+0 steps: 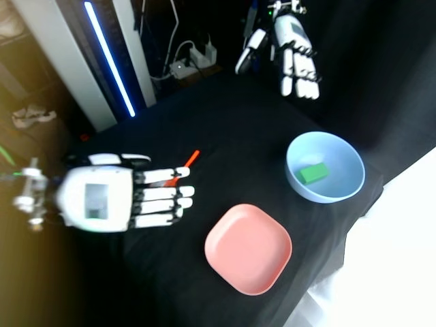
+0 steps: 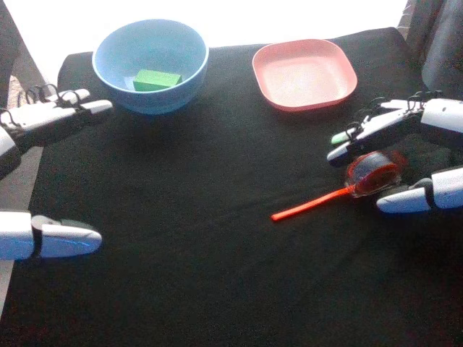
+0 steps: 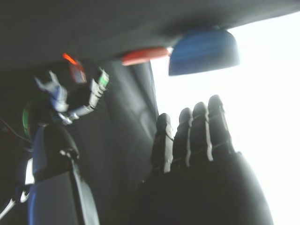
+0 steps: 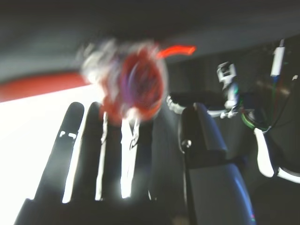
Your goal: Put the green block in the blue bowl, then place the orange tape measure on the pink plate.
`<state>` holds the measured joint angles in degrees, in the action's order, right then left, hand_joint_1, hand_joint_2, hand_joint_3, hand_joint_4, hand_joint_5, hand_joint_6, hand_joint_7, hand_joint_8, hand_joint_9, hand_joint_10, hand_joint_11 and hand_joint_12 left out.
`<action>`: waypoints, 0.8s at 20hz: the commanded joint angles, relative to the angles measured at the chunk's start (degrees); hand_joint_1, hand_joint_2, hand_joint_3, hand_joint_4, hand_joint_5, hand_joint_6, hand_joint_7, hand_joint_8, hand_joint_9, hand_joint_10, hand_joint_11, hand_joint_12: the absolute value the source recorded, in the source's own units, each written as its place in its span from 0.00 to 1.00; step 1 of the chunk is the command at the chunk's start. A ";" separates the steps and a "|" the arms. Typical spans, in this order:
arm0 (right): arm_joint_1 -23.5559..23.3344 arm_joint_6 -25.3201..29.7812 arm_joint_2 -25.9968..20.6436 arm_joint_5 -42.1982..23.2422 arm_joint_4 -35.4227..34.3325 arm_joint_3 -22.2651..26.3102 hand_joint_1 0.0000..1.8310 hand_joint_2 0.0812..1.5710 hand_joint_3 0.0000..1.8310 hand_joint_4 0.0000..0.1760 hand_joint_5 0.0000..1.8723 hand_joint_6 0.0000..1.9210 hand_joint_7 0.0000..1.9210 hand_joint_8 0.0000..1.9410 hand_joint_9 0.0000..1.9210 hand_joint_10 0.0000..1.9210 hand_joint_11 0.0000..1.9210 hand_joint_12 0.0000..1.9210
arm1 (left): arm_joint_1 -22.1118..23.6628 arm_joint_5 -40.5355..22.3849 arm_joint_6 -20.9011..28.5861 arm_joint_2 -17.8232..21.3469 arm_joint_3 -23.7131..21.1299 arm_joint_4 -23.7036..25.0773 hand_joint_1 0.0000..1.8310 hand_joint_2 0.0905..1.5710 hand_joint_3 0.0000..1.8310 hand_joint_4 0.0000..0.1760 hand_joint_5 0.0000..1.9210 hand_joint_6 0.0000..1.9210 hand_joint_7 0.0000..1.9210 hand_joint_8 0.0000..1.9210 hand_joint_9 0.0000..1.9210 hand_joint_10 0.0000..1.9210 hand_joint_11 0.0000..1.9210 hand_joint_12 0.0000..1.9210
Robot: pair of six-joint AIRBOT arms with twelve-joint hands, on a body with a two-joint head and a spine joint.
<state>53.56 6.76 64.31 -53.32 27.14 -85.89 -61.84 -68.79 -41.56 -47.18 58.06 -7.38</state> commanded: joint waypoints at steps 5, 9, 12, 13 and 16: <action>-2.45 0.42 0.41 -3.40 -2.03 -1.28 0.75 0.68 0.00 0.00 0.65 0.17 0.48 0.57 0.48 0.65 0.34 0.67 | -0.81 -6.30 1.08 -0.58 -0.03 -1.30 0.41 0.57 0.01 0.49 0.11 0.00 0.02 0.00 0.00 0.00 0.01 0.01; -2.64 0.42 0.95 -2.64 -2.05 -2.02 0.69 0.70 0.00 0.00 0.61 0.27 0.46 0.71 0.50 0.63 0.43 0.76 | -0.93 -6.27 1.33 -0.78 -0.03 -1.30 0.41 0.57 0.01 0.46 0.11 0.00 0.02 0.00 0.00 0.00 0.03 0.02; -2.91 0.42 0.96 -2.64 -2.04 -2.03 0.76 0.68 0.00 0.00 0.65 0.16 0.48 0.58 0.50 0.69 0.43 0.74 | -1.08 -6.27 1.47 -0.80 -0.03 -1.30 0.40 0.57 0.01 0.50 0.12 0.01 0.04 0.01 0.02 0.01 0.03 0.02; -3.27 0.42 0.93 -2.66 -1.87 -2.04 0.71 0.68 0.00 0.00 0.64 0.21 0.50 0.62 0.50 0.62 0.43 0.76 | -1.15 -6.26 1.51 -0.82 -0.03 -1.30 0.41 0.57 0.01 0.49 0.13 0.01 0.04 0.01 0.03 0.01 0.04 0.03; -5.07 0.55 0.38 -4.51 -1.34 -1.85 0.68 0.72 0.00 0.00 0.57 0.30 0.43 0.77 0.49 0.83 0.48 0.93 | -1.66 -6.35 1.76 -0.86 -0.03 -1.37 0.38 0.56 0.00 0.57 0.14 0.01 0.05 0.01 0.03 0.01 0.02 0.02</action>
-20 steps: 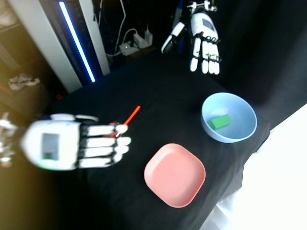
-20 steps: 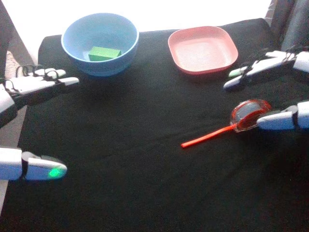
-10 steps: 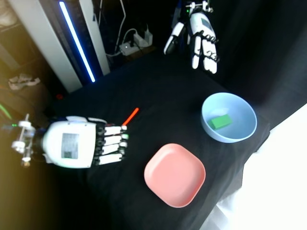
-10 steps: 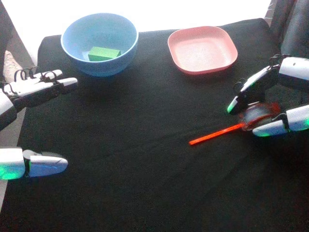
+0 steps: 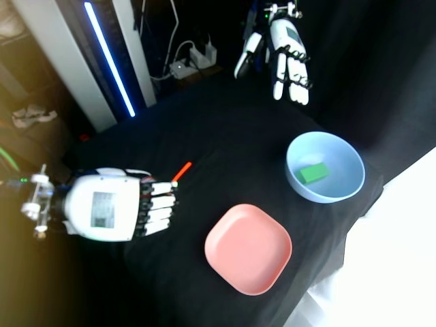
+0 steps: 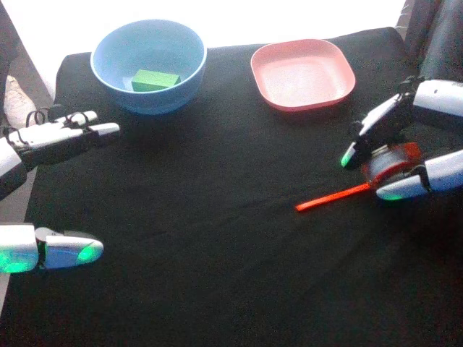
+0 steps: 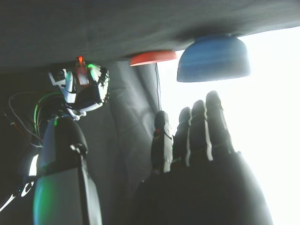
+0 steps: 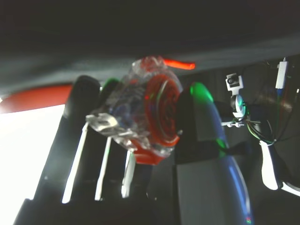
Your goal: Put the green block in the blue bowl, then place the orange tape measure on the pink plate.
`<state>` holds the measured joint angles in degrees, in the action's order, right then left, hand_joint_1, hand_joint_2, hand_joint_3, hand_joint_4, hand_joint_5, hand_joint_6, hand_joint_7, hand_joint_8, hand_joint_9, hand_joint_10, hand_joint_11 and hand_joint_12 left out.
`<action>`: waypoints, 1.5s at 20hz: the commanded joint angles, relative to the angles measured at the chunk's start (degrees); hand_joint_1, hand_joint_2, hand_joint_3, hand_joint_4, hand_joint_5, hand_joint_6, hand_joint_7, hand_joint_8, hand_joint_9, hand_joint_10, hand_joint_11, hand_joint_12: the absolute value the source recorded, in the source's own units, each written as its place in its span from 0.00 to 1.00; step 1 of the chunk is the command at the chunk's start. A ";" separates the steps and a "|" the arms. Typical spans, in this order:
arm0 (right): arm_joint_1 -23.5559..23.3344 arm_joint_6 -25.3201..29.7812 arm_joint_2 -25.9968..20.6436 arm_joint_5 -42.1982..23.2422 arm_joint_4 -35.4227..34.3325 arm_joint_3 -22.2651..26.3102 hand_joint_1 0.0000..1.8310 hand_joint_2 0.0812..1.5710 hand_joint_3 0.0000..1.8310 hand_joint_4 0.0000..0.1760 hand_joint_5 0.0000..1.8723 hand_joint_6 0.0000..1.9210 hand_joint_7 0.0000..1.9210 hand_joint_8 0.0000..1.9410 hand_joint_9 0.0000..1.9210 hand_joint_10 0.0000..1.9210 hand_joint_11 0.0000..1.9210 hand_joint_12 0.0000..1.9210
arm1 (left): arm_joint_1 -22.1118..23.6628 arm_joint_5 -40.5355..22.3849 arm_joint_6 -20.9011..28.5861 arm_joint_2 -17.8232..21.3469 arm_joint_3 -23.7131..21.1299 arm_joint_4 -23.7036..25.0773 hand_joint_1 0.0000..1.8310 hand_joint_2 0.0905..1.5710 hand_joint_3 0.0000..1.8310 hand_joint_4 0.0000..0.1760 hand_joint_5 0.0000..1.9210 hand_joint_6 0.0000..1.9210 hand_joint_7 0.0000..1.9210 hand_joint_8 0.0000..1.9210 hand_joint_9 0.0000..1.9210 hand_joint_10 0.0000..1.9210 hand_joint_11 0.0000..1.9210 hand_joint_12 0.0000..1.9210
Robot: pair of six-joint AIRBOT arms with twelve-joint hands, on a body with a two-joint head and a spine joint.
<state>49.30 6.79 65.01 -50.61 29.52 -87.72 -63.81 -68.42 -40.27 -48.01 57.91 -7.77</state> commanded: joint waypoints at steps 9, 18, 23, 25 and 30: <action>-15.59 0.29 1.02 -6.50 0.13 -4.40 0.70 0.68 0.00 0.00 0.67 0.11 0.49 0.68 0.46 0.94 0.49 1.00 | -0.88 -7.82 1.14 -0.22 0.11 -1.48 0.37 0.55 0.00 0.59 0.16 0.00 0.07 0.01 0.00 0.00 0.00 0.00; -20.71 0.29 16.51 6.34 -1.53 -21.35 0.78 0.61 0.00 0.00 0.59 0.39 0.75 0.00 0.67 0.33 0.61 0.50 | -0.78 -7.10 1.59 -0.90 0.70 -1.42 0.38 0.56 0.00 0.52 0.17 0.00 0.09 0.00 0.02 0.00 0.00 0.00; -21.52 0.30 21.33 14.63 3.34 -26.61 0.77 0.62 0.00 0.00 0.58 0.37 0.75 0.00 0.62 0.46 0.50 0.44 | -0.13 -6.77 1.97 -1.37 1.11 -0.77 0.39 0.57 0.00 0.59 0.18 0.01 0.08 0.00 0.02 0.01 0.00 0.00; -21.52 0.30 22.12 16.55 4.85 -27.48 0.77 0.63 0.00 0.00 0.58 0.39 0.75 0.00 0.59 0.51 0.31 0.52 | -0.02 -6.77 2.11 -1.44 1.15 -0.70 0.39 0.57 0.00 0.66 0.18 0.01 0.08 0.00 0.02 0.01 0.00 0.00; -21.50 0.30 23.86 19.36 7.27 -29.29 0.70 0.56 0.00 0.00 0.45 0.00 0.40 0.00 0.38 0.00 0.20 0.34 | 0.12 -6.88 2.30 -1.50 1.27 -0.53 0.39 0.57 0.00 0.66 0.20 0.01 0.08 0.00 0.04 0.01 0.00 0.00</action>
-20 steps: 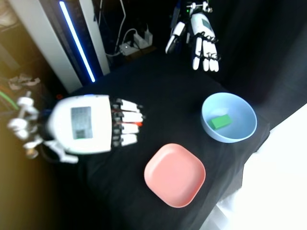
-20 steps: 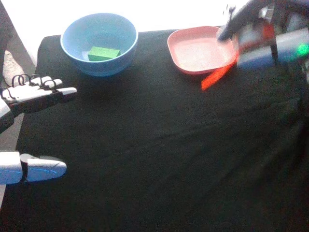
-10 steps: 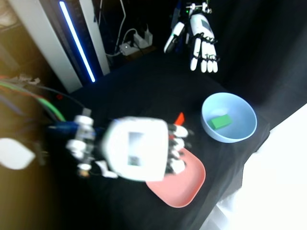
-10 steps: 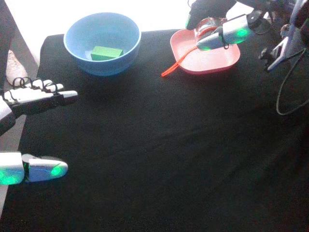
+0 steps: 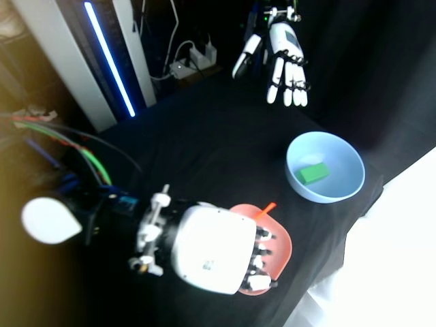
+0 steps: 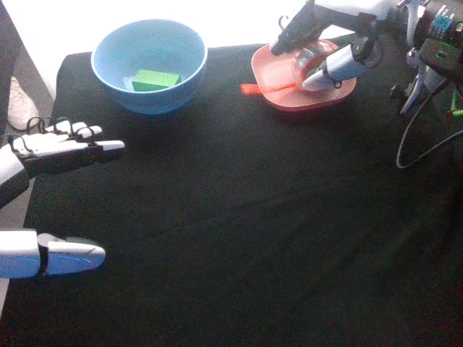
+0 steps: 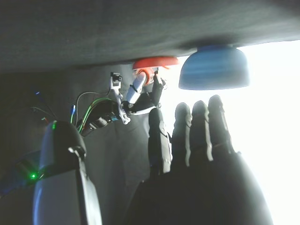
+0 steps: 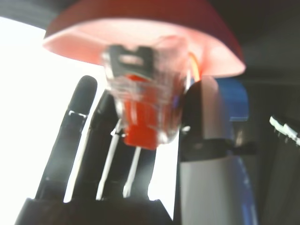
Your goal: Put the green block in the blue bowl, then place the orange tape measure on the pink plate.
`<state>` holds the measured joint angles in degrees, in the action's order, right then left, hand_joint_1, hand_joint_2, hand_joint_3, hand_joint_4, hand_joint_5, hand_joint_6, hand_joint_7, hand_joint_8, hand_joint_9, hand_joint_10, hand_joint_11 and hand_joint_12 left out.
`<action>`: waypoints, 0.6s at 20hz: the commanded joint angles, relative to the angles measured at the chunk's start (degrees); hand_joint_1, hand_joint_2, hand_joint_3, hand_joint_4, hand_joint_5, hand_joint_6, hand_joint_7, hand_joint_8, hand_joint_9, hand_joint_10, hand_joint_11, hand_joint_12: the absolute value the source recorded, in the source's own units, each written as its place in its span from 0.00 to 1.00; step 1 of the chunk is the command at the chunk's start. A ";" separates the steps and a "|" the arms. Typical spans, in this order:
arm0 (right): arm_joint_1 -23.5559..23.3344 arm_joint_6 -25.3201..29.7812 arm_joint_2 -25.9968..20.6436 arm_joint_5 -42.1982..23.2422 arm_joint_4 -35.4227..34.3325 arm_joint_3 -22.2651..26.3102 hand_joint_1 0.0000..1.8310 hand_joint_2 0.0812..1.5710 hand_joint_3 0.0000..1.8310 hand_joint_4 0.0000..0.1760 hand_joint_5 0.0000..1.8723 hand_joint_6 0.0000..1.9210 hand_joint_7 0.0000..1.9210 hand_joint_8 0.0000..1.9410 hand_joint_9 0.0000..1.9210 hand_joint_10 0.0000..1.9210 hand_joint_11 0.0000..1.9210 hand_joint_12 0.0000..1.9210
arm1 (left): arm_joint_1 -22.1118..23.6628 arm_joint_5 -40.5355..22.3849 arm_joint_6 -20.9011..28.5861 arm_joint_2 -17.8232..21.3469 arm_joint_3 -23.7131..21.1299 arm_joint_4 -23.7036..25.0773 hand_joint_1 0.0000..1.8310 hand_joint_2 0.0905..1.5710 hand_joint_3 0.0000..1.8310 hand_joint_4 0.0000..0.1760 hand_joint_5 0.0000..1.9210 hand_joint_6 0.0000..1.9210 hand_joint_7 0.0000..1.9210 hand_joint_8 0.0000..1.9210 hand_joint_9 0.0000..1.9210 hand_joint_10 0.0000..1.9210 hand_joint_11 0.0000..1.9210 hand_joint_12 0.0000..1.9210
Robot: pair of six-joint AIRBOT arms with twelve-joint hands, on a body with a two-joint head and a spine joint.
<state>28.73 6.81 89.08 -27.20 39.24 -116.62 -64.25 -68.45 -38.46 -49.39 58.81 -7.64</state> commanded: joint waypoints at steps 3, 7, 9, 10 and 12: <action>-0.94 0.27 -0.11 -4.07 -2.40 -0.44 0.52 0.55 0.00 0.36 0.20 0.00 0.19 0.00 0.18 0.00 0.05 0.32 | 0.61 -7.00 0.66 -0.20 0.39 -0.57 0.39 0.57 0.00 0.64 0.20 0.00 0.08 0.00 0.03 0.00 0.00 0.00; -0.95 0.74 -2.08 -9.17 -4.98 1.89 0.39 0.46 0.00 1.00 0.00 0.00 0.01 0.00 0.06 0.00 0.00 0.35 | 0.46 -7.37 0.69 -0.19 0.37 -0.71 0.38 0.57 0.00 0.63 0.20 0.00 0.08 0.00 0.03 0.00 0.00 0.00; -0.95 0.74 -5.83 -12.89 -6.86 5.54 0.39 0.44 0.00 1.00 0.00 0.00 0.00 0.00 0.00 0.00 0.00 0.04 | 0.29 -7.61 0.69 0.03 0.37 -1.01 0.38 0.57 0.00 0.56 0.20 0.00 0.08 0.00 0.02 0.00 0.00 0.00; -0.94 0.74 -8.30 -14.81 -8.00 8.05 0.39 0.44 0.00 1.00 0.00 0.00 0.00 0.00 0.00 0.00 0.00 0.01 | 0.15 -8.03 0.69 0.22 0.37 -1.32 0.39 0.57 0.00 0.50 0.19 0.00 0.08 0.00 0.02 0.00 0.00 0.00; -0.92 0.74 -14.35 -20.39 -11.35 13.54 0.36 0.41 0.00 1.00 0.00 0.00 0.00 0.00 0.00 0.00 0.00 0.00 | -0.44 -10.11 0.68 0.72 0.29 -2.45 0.40 0.58 0.00 0.55 0.15 0.00 0.05 0.00 0.03 0.00 0.04 0.02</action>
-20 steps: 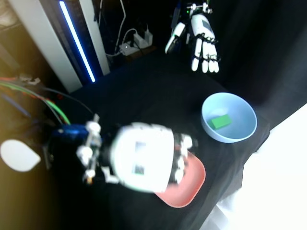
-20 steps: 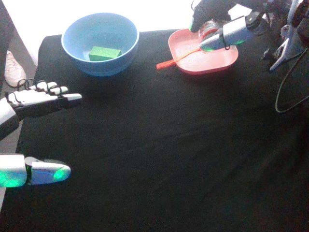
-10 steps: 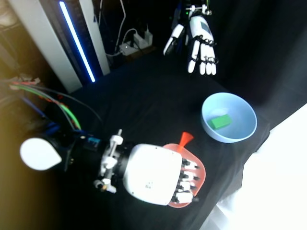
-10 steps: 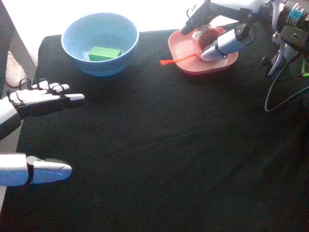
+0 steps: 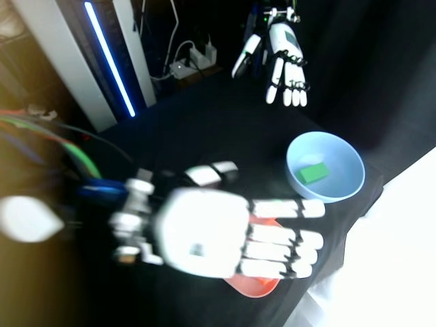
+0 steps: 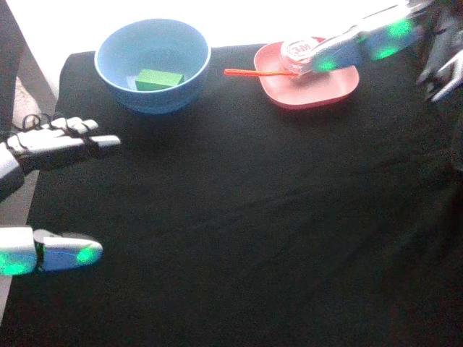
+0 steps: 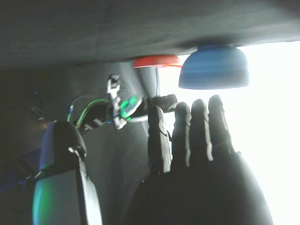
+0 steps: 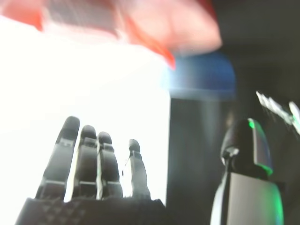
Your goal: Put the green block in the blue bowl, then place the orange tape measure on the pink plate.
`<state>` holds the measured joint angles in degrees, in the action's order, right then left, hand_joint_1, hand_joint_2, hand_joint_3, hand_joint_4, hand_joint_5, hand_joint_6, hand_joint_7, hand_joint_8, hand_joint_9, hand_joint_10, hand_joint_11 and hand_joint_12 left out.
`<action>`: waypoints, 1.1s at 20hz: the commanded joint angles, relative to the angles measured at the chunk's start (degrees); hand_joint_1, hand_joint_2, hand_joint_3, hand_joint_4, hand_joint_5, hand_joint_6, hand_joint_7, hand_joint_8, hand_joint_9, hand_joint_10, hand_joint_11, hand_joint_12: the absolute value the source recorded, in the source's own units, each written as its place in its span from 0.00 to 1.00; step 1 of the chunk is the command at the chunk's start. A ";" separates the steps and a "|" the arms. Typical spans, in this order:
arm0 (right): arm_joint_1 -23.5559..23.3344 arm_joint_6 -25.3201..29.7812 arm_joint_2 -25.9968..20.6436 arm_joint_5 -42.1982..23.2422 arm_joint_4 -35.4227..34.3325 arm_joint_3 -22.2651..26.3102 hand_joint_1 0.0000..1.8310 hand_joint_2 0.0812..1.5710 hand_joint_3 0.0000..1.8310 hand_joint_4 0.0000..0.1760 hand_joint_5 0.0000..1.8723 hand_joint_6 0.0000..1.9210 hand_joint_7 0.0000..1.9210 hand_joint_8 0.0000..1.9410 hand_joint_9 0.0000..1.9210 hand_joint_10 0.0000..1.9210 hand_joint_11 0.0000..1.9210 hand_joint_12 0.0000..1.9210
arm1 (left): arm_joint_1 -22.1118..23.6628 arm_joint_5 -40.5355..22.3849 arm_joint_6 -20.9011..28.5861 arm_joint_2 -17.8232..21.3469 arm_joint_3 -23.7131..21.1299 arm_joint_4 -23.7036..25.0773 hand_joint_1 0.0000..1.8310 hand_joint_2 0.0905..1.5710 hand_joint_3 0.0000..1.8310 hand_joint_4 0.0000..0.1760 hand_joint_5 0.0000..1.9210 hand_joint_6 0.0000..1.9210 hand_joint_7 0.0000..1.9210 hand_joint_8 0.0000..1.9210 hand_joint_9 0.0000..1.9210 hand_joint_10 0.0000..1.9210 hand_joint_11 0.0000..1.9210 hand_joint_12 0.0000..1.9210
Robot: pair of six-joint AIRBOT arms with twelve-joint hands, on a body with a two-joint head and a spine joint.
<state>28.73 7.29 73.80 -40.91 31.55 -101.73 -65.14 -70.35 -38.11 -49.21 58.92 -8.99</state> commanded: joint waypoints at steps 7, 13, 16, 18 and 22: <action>13.77 0.14 -13.45 -31.29 -22.66 14.82 0.38 0.38 0.00 1.00 0.00 0.00 0.00 0.00 0.00 0.00 0.00 0.00 | -1.44 -18.78 0.29 1.88 -0.19 -5.58 0.29 0.56 0.00 0.73 0.04 0.00 0.03 0.00 0.04 0.01 0.10 0.05; 32.78 -5.46 -16.46 -51.38 -43.24 24.93 0.37 0.47 0.00 1.00 0.00 0.00 0.00 0.00 0.00 0.00 0.00 0.00 | -1.71 -25.64 0.22 0.77 -1.17 -5.63 0.17 0.56 0.00 0.73 0.01 0.00 0.00 0.00 0.03 0.00 0.09 0.05; 37.06 -5.46 -16.49 -56.70 -47.18 27.32 0.36 0.49 0.01 1.00 0.00 0.00 0.00 0.00 0.00 0.00 0.00 0.00 | -1.92 -27.35 0.21 0.92 -1.69 -5.28 0.18 0.60 0.01 0.60 0.02 0.01 0.00 0.00 0.00 0.00 0.04 0.03; 37.41 -5.48 -16.48 -58.27 -47.38 27.87 0.38 0.51 0.01 1.00 0.00 0.00 0.00 0.00 0.00 0.00 0.00 0.00 | -2.04 -28.91 -0.10 1.13 -2.16 -5.05 0.18 0.62 0.01 0.50 0.06 0.00 0.00 0.00 0.00 0.00 0.05 0.02; 37.39 -5.48 -16.42 -60.06 -46.90 27.94 0.35 0.48 0.00 1.00 0.00 0.00 0.00 0.00 0.00 0.00 0.00 0.00 | 1.54 -28.91 -1.31 0.85 -1.47 -2.18 0.18 0.65 0.00 0.21 0.00 0.00 0.00 0.00 0.00 0.00 0.02 0.01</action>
<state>66.65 1.41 57.52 -93.80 -13.72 -73.78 -63.61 -91.88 -39.57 -48.42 57.25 -10.55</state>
